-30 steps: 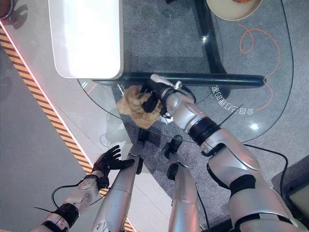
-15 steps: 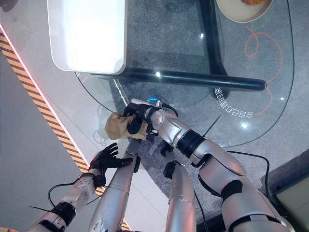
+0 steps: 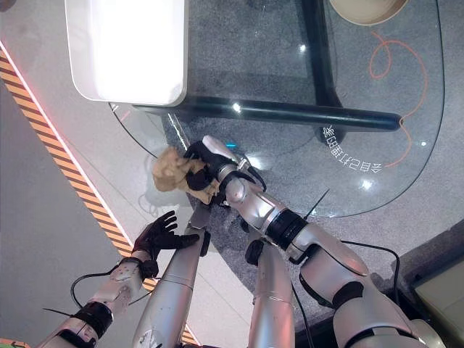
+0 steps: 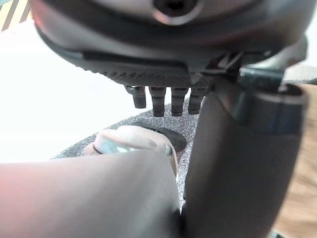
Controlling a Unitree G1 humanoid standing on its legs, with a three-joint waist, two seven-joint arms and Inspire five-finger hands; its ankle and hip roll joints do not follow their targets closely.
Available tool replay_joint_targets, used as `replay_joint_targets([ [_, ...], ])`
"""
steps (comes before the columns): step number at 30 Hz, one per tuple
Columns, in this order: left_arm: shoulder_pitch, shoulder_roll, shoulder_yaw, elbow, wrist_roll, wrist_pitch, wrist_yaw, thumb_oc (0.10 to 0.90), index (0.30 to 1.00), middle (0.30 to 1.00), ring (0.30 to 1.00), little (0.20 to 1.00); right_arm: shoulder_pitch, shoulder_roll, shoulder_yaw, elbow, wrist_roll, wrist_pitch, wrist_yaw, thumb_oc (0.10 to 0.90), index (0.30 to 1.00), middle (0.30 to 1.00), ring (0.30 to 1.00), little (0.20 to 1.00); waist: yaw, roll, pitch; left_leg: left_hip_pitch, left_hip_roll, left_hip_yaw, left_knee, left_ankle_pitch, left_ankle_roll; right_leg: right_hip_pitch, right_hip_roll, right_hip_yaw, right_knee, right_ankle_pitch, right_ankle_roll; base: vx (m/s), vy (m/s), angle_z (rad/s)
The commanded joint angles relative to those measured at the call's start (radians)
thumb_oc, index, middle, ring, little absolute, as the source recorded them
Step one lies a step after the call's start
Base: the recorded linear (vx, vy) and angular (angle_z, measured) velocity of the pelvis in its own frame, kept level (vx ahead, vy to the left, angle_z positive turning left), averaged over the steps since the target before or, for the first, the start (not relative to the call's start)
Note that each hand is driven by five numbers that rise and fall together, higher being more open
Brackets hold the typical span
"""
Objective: Wipe the table with a cloth and put it in the basket.
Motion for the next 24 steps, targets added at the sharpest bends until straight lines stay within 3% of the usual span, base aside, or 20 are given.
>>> replay_joint_targets([
  [1, 0.122, 0.037, -0.027, 0.027, 0.025, 0.024, 0.029, 0.800, 0.900, 0.900, 0.900, 0.900, -0.158, -0.160, -0.165, 0.041, 0.003, -0.037, -0.202, 0.100, 0.300, 0.300, 0.300, 0.200, 0.025, 0.008, 0.016, 0.041, -0.013, 0.109, 0.072, -0.143, 0.075, 0.006, -0.022, 0.108, -0.075, 0.112, 0.135, 0.00, 0.000, 0.00],
  [6, 0.141, 0.054, -0.017, 0.023, 0.017, 0.019, 0.023, 0.800, 0.900, 0.900, 0.900, 0.900, -0.182, -0.223, -0.192, 0.051, 0.075, -0.067, -0.258, 0.100, 0.300, 0.300, 0.300, 0.200, 0.019, 0.001, 0.016, 0.044, -0.007, 0.111, 0.080, -0.153, 0.081, 0.006, -0.018, 0.109, -0.066, 0.110, 0.133, 0.00, 0.000, 0.00],
  [13, 0.157, 0.057, -0.011, 0.023, 0.007, 0.006, 0.022, 0.800, 0.900, 0.900, 0.900, 0.900, -0.162, -0.254, -0.245, 0.005, 0.183, -0.158, -0.248, 0.100, 0.300, 0.300, 0.300, 0.200, 0.011, 0.001, 0.016, 0.052, -0.006, 0.115, 0.079, -0.161, 0.085, 0.007, -0.018, 0.110, -0.059, 0.102, 0.128, 0.00, -0.002, -0.03],
  [24, 0.162, 0.060, -0.002, 0.025, 0.000, 0.004, 0.014, 0.800, 0.900, 0.900, 0.900, 0.900, -0.168, -0.294, -0.260, -0.030, 0.099, -0.082, -0.330, 0.100, 0.300, 0.300, 0.300, 0.200, 0.002, 0.002, 0.016, 0.055, -0.002, 0.124, 0.083, -0.167, 0.088, 0.008, -0.016, 0.113, -0.056, 0.096, 0.124, 0.00, -0.007, -0.03],
])
